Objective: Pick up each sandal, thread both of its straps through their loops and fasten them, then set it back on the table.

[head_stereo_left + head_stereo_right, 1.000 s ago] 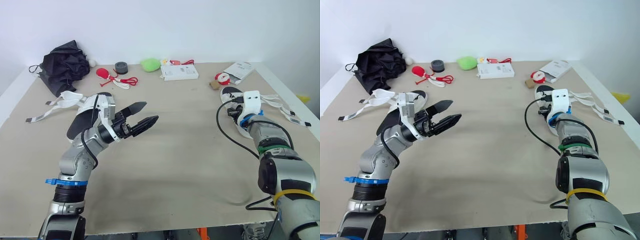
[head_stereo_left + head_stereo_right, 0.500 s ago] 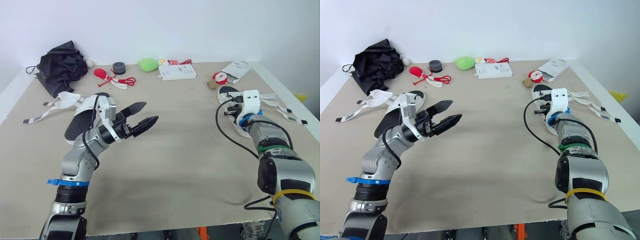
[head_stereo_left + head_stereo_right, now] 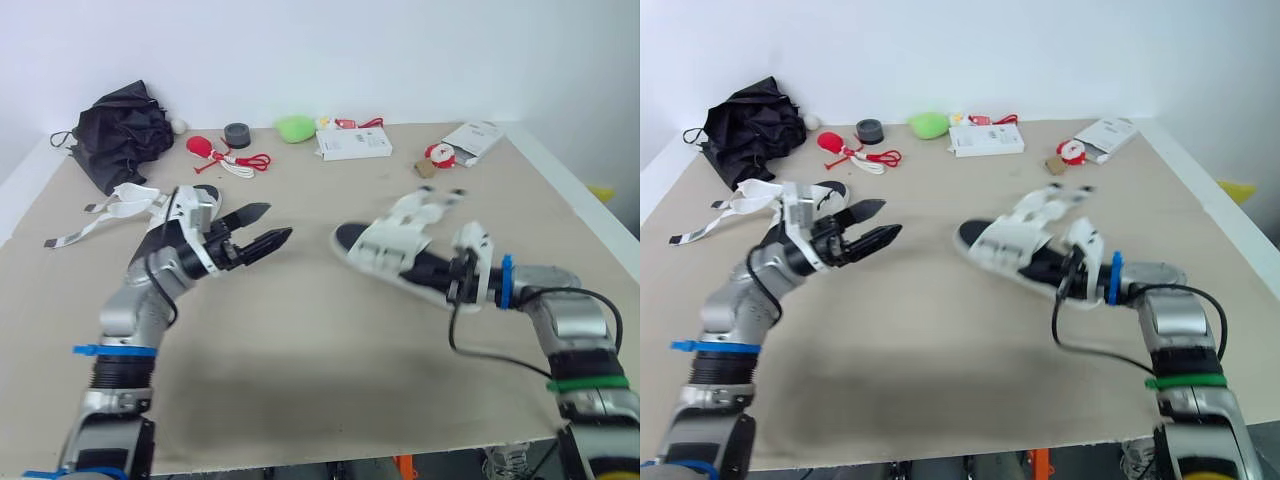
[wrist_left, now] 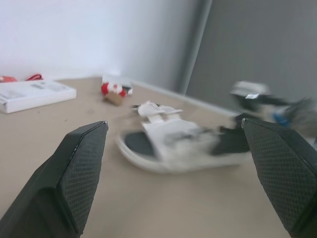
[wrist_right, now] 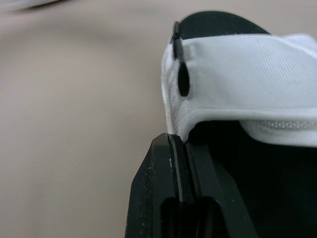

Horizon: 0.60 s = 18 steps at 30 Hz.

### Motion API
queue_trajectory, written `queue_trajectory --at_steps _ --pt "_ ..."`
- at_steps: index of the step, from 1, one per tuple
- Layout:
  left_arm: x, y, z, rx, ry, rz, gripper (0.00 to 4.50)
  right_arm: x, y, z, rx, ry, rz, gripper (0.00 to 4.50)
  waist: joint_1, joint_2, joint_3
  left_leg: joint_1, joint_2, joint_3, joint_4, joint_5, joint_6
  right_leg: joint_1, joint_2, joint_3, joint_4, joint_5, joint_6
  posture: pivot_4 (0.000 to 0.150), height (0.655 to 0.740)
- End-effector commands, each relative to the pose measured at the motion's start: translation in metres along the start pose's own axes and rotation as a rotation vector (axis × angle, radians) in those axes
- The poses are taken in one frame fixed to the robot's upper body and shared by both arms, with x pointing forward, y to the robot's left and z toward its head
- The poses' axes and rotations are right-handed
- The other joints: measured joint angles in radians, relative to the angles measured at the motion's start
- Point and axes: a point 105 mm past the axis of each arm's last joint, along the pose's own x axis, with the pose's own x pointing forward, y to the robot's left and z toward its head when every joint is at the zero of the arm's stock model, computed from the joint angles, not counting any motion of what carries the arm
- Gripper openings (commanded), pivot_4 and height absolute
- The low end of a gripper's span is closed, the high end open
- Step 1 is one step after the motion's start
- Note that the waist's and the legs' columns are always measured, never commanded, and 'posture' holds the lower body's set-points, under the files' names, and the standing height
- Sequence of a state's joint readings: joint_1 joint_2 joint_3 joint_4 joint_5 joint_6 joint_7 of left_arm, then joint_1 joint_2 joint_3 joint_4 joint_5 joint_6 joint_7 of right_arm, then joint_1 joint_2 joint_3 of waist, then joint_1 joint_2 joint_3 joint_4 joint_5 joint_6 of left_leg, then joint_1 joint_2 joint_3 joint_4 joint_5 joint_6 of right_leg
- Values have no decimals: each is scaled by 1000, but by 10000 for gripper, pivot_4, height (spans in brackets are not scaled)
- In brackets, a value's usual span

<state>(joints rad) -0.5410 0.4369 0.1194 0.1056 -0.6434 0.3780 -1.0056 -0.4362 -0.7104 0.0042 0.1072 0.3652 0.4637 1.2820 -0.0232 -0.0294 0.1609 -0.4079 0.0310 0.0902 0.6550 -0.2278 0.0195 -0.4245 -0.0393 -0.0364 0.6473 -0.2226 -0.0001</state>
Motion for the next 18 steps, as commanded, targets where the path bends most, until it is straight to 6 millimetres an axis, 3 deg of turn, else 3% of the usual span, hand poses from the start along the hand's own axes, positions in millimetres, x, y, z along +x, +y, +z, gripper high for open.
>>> queue_trajectory --at_steps 1,6,12,15,18 --pt "0 -8 11 41 65 -107 45000 4 31 28 -91 -14 143 212 1 0 0 0 0 0 1 1 0 0 -1 0 0 1 0 1500 7400" --pt "-7 -21 10 71 212 -249 45000 12 63 38 -121 12 321 212 4 -1 1 0 0 0 2 3 0 1 0 -1 1 2 0 1500 7400" --pt "-15 -28 0 89 318 -338 45000 14 82 29 -135 87 442 212 6 -1 1 -1 -1 -1 1 1 1 -1 -1 -1 0 1 -2 1500 7400" --pt "-15 -28 -3 83 327 -358 45000 20 77 9 -186 170 430 212 6 -1 1 -1 -1 -1 1 1 1 -1 -1 -1 0 0 -2 1500 7400" --pt "-13 -28 -6 81 332 -365 45000 29 53 0 -260 220 342 212 5 -2 1 -1 -1 0 1 1 1 -1 -1 -1 0 0 -1 1500 7400"
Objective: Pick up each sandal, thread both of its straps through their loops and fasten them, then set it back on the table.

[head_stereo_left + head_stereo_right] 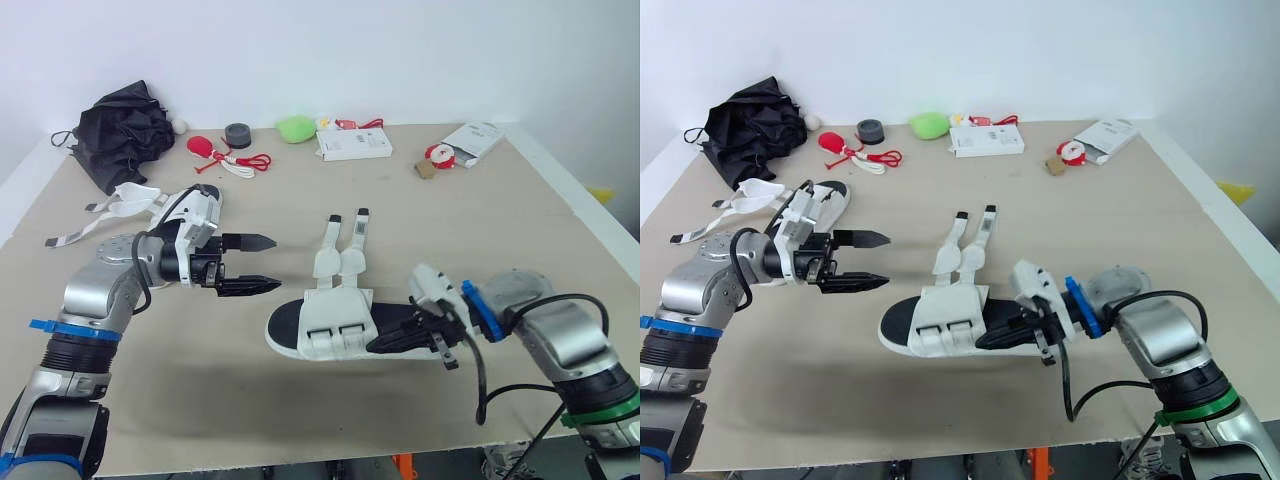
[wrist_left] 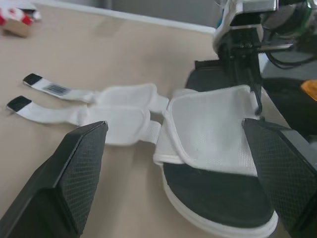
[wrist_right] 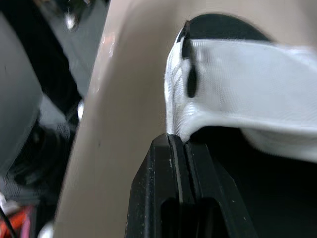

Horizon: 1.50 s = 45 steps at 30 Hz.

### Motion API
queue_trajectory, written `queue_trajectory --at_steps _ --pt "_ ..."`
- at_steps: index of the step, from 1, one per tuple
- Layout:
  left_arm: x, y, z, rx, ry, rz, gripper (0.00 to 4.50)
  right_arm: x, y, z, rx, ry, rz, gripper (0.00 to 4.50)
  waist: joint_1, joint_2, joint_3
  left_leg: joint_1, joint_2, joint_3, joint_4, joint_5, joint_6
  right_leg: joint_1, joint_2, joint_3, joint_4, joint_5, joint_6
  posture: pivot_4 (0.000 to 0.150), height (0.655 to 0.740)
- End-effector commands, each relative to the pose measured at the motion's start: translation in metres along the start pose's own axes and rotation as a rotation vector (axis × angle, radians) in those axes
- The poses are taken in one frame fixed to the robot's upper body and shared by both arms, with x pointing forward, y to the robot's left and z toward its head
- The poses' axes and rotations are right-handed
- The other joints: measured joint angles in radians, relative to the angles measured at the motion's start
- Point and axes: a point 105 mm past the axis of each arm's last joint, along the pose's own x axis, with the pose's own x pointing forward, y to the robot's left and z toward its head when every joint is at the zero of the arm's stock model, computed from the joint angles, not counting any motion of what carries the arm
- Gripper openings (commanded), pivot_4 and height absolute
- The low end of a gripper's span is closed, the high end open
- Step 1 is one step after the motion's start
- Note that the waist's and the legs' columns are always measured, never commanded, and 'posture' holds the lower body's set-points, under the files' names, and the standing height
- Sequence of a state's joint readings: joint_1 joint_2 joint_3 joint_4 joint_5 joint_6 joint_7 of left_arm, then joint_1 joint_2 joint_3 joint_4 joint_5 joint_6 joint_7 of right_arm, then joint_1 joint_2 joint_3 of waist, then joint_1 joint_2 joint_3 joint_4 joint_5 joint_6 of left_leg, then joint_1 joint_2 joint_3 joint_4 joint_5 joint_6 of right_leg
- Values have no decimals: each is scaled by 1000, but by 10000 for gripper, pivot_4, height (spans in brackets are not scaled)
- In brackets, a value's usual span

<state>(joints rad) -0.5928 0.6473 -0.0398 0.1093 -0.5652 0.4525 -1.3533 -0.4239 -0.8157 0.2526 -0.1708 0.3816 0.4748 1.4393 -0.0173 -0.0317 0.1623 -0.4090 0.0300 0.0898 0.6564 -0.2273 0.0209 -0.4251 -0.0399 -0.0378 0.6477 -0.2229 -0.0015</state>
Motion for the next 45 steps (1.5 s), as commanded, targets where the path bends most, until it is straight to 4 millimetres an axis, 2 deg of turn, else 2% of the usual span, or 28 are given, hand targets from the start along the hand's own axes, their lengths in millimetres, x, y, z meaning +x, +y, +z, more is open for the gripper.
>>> queue_trajectory --at_steps 1,4,7,14,15,16,20,24,28,32,39,45 --pt "1 0 8 50 1 -17 45000 -6 -29 -5 -78 71 -116 212 -3 0 0 0 0 0 0 0 0 0 0 0 0 0 1 1500 7400" --pt "2 -1 9 49 2 -25 45000 -18 -53 2 -113 83 -167 212 -6 0 1 2 1 1 1 1 -1 0 2 2 1 3 1 1500 7400" --pt "1 0 9 49 4 -22 45000 -23 -61 9 -124 67 -167 212 2 -1 1 1 1 1 1 4 0 0 2 0 1 5 -1 1500 7400" --pt "-1 0 6 51 6 1 45000 -16 -54 7 -108 42 -127 212 4 -1 1 -1 0 0 1 2 0 0 0 0 1 4 -4 1500 7400" --pt "-1 -1 5 50 6 0 39740 -15 -52 6 -105 38 -118 0 4 -1 1 -1 0 0 1 2 0 0 0 0 1 4 -4 1500 7400" --pt "-2 -1 4 51 7 -1 38380 -14 -50 5 -104 37 -113 0 4 -1 1 0 0 0 1 2 0 0 0 0 1 4 -4 1500 7400" --pt "-3 -1 -1 85 31 -18 19852 -13 -51 1 -90 43 -121 0 4 -1 1 0 1 0 1 2 0 0 0 0 1 4 -3 1500 7400" --pt "5 1 -14 150 85 -50 271 -12 -52 2 -79 29 -126 0 5 -1 1 0 1 0 1 3 0 0 0 0 1 4 -3 1500 7400" --pt "12 5 -25 208 139 -58 271 -11 -52 2 -65 16 -128 0 4 -1 1 0 1 0 1 3 0 0 0 0 1 4 -3 1500 7400" --pt "21 13 -50 251 235 -50 271 -8 -53 -1 -30 0 -134 0 3 -1 1 1 1 0 1 3 0 0 1 0 1 5 -4 1500 7400" --pt "40 22 -64 269 245 -8 271 -9 -55 -5 8 -15 -162 0 1 -1 1 1 1 0 3 3 0 0 1 0 2 5 -3 1500 7400" --pt "49 9 -77 250 259 -48 271 -7 -56 -12 33 -9 -184 0 -1 -2 0 2 2 1 4 3 0 1 1 0 3 6 -3 1500 7400"
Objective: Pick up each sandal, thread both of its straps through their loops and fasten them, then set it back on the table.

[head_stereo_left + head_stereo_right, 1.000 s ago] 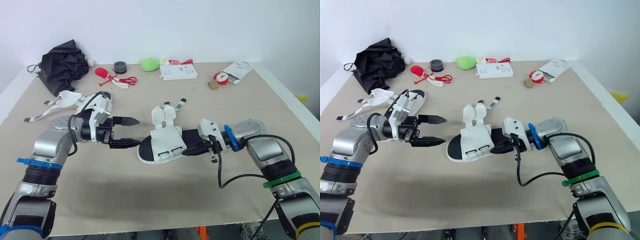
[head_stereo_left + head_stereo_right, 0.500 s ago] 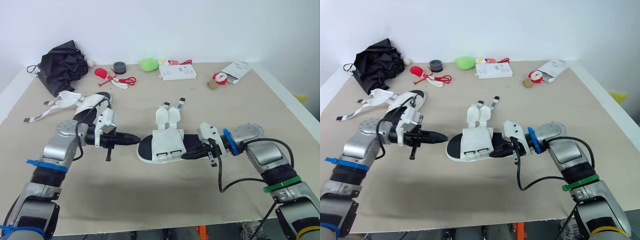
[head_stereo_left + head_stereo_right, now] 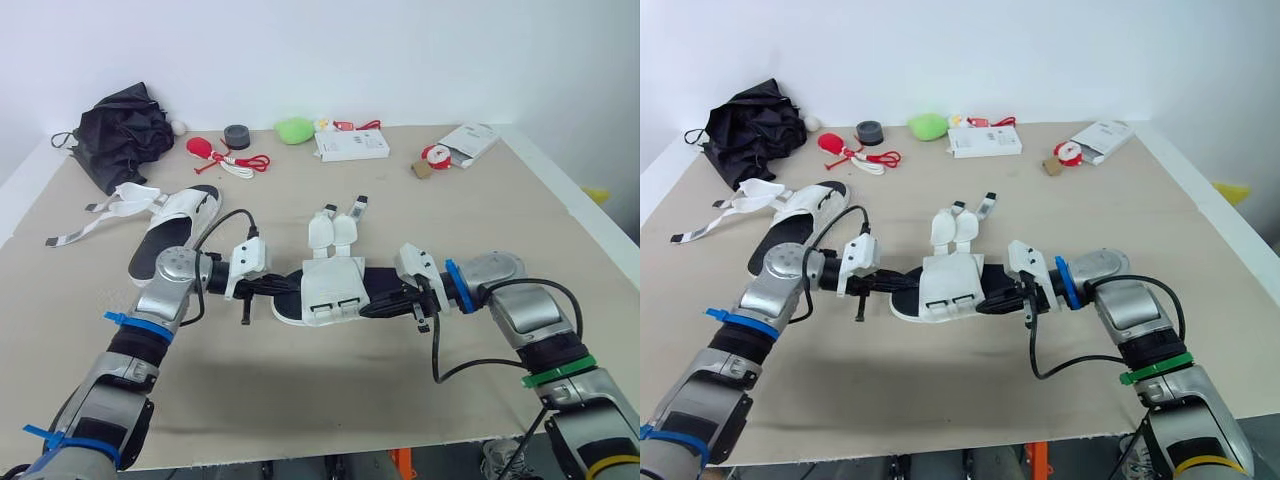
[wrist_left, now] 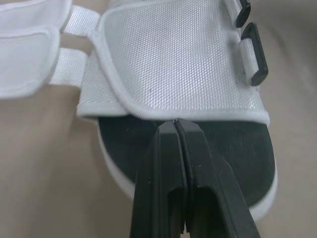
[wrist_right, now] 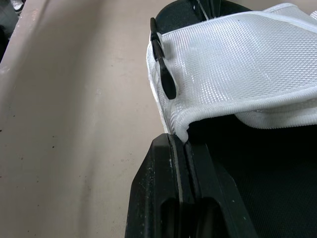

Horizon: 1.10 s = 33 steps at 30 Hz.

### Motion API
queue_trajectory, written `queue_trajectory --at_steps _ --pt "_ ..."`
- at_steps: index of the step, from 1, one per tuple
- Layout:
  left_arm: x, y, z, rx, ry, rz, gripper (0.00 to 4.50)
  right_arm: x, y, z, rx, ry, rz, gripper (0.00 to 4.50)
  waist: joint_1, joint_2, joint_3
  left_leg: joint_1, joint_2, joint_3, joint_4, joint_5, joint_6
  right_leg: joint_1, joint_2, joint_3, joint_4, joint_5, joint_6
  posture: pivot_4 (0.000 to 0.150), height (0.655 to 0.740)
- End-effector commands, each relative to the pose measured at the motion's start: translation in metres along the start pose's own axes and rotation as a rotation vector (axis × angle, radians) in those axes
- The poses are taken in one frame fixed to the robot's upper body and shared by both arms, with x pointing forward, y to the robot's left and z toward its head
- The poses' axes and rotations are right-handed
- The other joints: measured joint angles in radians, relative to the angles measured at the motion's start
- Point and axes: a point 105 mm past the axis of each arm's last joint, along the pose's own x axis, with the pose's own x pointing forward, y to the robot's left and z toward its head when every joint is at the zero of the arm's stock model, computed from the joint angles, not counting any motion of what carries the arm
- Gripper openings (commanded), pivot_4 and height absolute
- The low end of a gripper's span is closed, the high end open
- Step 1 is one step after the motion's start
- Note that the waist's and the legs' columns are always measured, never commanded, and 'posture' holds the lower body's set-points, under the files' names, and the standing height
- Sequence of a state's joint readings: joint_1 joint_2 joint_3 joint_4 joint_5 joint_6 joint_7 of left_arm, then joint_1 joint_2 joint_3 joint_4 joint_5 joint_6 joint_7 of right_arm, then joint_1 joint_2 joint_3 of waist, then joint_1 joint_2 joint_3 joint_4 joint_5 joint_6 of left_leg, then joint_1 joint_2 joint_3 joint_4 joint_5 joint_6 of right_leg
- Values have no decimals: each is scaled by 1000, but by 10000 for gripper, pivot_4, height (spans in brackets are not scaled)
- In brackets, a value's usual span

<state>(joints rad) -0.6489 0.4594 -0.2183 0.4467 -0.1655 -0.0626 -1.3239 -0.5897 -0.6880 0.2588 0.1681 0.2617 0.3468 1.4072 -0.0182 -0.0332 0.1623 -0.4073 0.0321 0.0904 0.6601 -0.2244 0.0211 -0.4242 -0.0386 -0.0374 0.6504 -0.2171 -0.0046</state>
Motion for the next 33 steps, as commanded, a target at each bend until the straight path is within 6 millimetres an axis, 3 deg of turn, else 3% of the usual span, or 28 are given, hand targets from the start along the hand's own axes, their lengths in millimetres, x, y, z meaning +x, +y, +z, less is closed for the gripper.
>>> queue_trajectory --at_steps 1,10,18,25,33 --pt "5 -12 -6 -4 32 -43 271 -1 -2 -7 29 8 -33 0 0 0 0 0 0 0 0 0 0 0 0 0 0 0 0 1500 7400" --pt "-3 -18 -33 -74 183 -27 271 -2 -5 -11 61 18 -52 0 0 0 -6 3 0 0 0 0 0 2 0 0 0 0 0 1500 7400" --pt "-12 -1 -8 -272 130 93 271 -3 -8 -16 74 37 -57 0 0 1 -8 3 0 0 1 0 1 3 0 0 0 0 0 1500 7400" --pt "-23 -13 -8 -301 147 100 271 -1 -9 -18 69 45 -58 0 -2 1 -8 3 1 0 1 1 0 2 1 0 0 0 1 1500 7400" --pt "-1 -27 -15 -258 145 57 271 -4 -12 -17 65 45 -70 0 1 1 -8 3 0 0 1 3 2 3 -3 0 0 0 -2 1500 7400"
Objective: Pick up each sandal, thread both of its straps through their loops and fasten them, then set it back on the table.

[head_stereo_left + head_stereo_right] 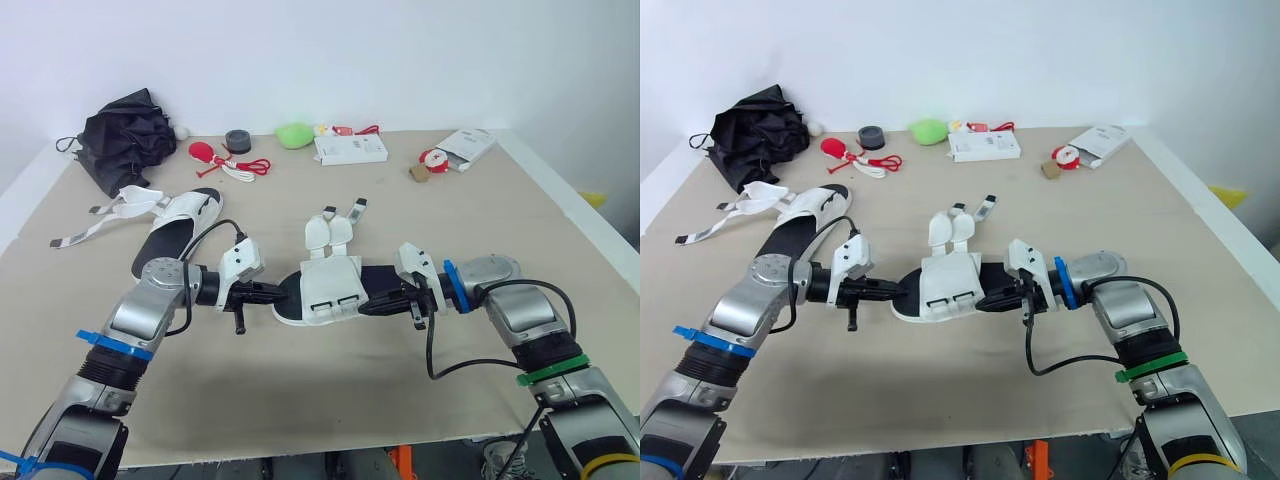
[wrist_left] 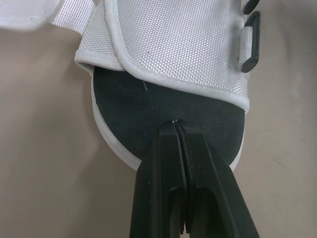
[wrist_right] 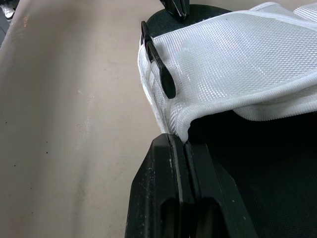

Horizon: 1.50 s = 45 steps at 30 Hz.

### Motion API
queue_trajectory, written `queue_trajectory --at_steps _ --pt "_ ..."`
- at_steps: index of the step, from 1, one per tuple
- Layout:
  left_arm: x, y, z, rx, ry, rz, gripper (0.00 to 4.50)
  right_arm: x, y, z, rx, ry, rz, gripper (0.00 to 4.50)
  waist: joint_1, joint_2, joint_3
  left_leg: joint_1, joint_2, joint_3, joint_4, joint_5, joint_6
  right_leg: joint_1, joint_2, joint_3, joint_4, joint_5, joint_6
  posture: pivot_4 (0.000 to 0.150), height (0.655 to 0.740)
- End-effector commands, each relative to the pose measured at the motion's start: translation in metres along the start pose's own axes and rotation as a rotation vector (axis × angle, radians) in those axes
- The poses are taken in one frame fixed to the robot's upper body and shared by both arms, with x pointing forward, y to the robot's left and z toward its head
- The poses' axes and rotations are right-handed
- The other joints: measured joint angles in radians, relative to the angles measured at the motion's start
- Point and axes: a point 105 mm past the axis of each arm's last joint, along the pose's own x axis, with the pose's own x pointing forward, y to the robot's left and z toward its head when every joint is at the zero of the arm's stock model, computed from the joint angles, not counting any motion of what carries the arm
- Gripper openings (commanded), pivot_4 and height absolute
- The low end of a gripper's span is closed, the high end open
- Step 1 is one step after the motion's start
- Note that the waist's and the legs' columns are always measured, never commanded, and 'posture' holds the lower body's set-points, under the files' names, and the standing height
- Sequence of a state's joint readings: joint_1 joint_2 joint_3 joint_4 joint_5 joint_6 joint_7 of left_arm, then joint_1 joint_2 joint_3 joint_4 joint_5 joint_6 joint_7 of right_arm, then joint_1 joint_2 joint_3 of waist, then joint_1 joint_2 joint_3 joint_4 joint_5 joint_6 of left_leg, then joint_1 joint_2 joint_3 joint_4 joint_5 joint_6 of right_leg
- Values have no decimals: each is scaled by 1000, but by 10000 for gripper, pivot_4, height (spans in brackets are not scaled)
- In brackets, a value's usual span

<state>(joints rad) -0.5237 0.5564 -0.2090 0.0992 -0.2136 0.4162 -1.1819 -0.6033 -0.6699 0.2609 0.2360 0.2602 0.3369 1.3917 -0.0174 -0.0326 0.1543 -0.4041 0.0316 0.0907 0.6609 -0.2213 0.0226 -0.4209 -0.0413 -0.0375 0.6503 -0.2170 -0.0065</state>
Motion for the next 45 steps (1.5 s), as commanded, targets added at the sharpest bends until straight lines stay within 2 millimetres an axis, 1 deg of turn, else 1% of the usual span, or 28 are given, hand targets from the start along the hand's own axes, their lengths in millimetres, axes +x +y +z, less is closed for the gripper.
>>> queue_trajectory --at_steps 1,6,9,12,18,24,25,27,28,29,31,32,33,34,35,37,38,40,41,42,43,45 --pt "18 -14 -13 12 36 -51 271 -5 -6 -11 22 56 -50 0 1 0 0 0 0 0 0 0 0 0 -1 0 0 0 0 1500 7400" --pt "40 -18 -5 40 -4 -46 271 -5 -4 -11 29 52 -52 0 6 0 -1 0 -1 0 0 1 1 1 -1 0 -1 1 0 1500 7400" --pt "45 -20 -4 34 -6 -44 271 -5 -4 -12 30 51 -53 0 13 0 -1 1 -1 0 0 2 2 1 -1 0 -1 2 0 1500 7400" --pt "39 -19 -14 36 36 -41 271 -6 -3 -12 30 51 -55 0 18 0 -1 1 -1 0 0 2 2 1 -1 -1 -1 3 0 1500 7400" --pt "24 -8 -28 50 95 -3 271 -7 -2 -12 33 54 -55 0 18 1 -1 1 0 0 -1 2 2 0 -1 -1 -1 2 -2 1500 7400" --pt "24 -4 -33 69 106 4 271 -10 -4 -12 55 38 -71 0 18 1 -1 1 0 0 -2 2 2 0 -1 -1 -1 2 -2 1500 7400" --pt "25 -4 -33 68 101 4 70 -11 -5 -11 70 34 -82 3413 19 1 -1 1 0 0 -2 3 2 0 -1 -1 -1 2 -2 1500 7400" --pt "27 -5 -32 65 96 1 0 -15 -2 -12 107 30 -64 7579 19 1 -1 1 0 0 -2 3 2 0 -1 -1 -1 2 -2 1500 7400" --pt "28 -5 -32 66 94 -1 0 -17 0 -12 110 33 -55 10494 20 1 -1 1 0 0 -2 3 2 0 -1 -1 -1 3 -2 1500 7400" --pt "29 -5 -32 66 93 -2 0 -19 2 -13 117 35 -50 14000 22 1 -2 1 0 0 -2 3 2 0 -1 -1 -1 3 -2 1500 7400" --pt "31 -6 -31 69 88 -5 0 -25 8 -14 131 34 -43 24147 26 1 -2 1 0 0 -2 3 2 0 -1 -2 -1 3 -2 1500 7400" --pt "32 -6 -30 70 85 -5 0 -28 9 -13 138 24 -47 26611 26 2 -2 1 0 0 -2 3 2 0 -1 -2 -2 2 -3 1500 7400" --pt "33 -6 -30 70 83 -6 0 -32 10 -10 142 9 -55 27705 26 2 -2 1 0 0 -2 3 2 0 -1 -2 -2 2 -3 1500 7400" --pt "34 -6 -29 72 79 -7 0 -40 10 -5 146 -22 -72 32440 27 2 -2 1 0 0 -3 3 2 0 -2 -2 -2 2 -3 1500 7400" --pt "34 -6 -28 74 77 -7 0 -45 10 0 148 -43 -85 35853 29 2 -2 0 0 0 -3 3 2 0 -2 -2 -2 2 -3 1500 7400" --pt "35 -5 -27 75 72 -8 0 -62 7 12 162 -96 -124 44778 29 2 -2 -1 -1 0 -3 3 2 -1 -2 -2 -3 2 -2 1500 7400" --pt "36 -5 -27 75 70 -8 0 -67 6 15 168 -112 -137 44778 29 2 -2 -1 -1 0 -3 3 2 -1 -3 -2 -3 3 -2 1500 7400" --pt "36 -4 -25 78 66 -7 0 -84 -6 40 219 -243 -186 44778 29 3 -1 -1 -1 0 -3 3 2 -1 -3 -2 -4 3 -1 1500 7400" --pt "36 -4 -24 80 63 -6 0 -94 -16 56 243 -327 -226 44778 27 4 0 -1 -1 0 -3 3 2 -1 -3 -3 -4 3 -1 1500 7400" --pt "37 -4 -24 82 62 -7 0 -100 -29 64 275 -374 -283 44778 25 5 0 -1 -1 1 -3 4 3 -2 -3 -2 -4 4 0 1500 7400" --pt "37 -4 -23 85 61 -9 0 -101 -37 66 299 -388 -311 44778 24 5 0 -1 -1 1 -3 4 3 -2 -3 -2 -4 6 -1 1500 7400" --pt "37 -4 -23 87 60 -11 0 -98 -44 67 326 -394 -325 44778 26 4 0 -1 -1 0 -3 5 4 -3 -3 -4 -4 7 0 1500 7400"
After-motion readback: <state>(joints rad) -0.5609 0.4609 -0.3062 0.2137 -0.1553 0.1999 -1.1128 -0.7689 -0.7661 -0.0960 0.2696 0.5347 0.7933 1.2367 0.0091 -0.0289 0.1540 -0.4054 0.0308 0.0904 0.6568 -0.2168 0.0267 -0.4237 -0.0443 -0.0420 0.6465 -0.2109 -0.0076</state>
